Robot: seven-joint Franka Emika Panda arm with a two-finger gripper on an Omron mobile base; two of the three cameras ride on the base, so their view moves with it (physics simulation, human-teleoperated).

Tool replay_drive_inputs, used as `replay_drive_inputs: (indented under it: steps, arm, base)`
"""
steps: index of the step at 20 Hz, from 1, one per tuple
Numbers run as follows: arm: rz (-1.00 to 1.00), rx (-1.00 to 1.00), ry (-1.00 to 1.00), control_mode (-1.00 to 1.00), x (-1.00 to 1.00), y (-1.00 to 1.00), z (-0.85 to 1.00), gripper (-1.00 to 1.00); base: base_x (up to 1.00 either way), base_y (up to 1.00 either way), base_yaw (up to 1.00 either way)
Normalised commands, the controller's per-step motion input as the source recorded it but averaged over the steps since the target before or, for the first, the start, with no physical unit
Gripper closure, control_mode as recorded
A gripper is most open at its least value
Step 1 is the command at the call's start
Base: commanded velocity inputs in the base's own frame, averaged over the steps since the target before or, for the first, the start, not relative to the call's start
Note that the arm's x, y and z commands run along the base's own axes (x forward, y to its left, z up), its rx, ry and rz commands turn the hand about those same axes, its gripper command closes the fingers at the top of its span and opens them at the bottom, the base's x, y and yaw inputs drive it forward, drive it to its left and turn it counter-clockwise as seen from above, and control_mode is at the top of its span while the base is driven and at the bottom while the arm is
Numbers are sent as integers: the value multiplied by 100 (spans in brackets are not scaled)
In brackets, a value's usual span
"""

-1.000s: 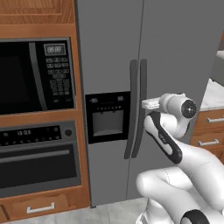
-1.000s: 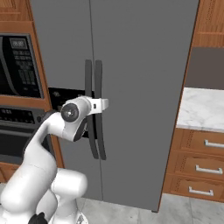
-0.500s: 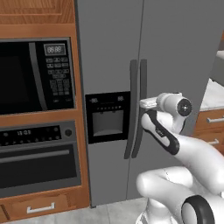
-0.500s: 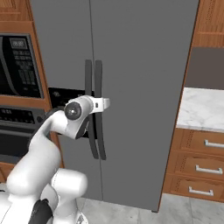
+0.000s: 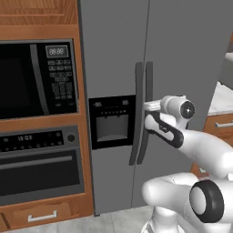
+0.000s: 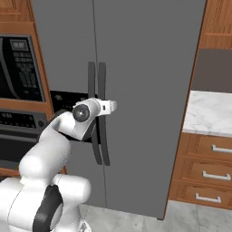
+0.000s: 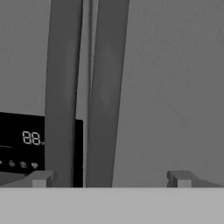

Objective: Take the cake and donut from the fridge and place them on the empty tray on the dining counter.

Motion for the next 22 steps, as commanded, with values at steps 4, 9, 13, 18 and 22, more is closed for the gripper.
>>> replay_drive_inputs:
  steps: [4,9,13,18,22]
  arm:
    - [0,0,0,-100,37,-6,-9,-100]
    - [0,0,0,-100,55,0,-9,-100]
    - [0,0,0,-100,55,0,-13,-100]
    - [0,0,-2,-100,54,-1,-15,-100]
    - [0,0,-4,-100,50,-11,-7,-100]
  base:
    - [0,0,0]
    - [0,0,0]
    - [0,0,0]
    - [0,0,0]
    - [0,0,0]
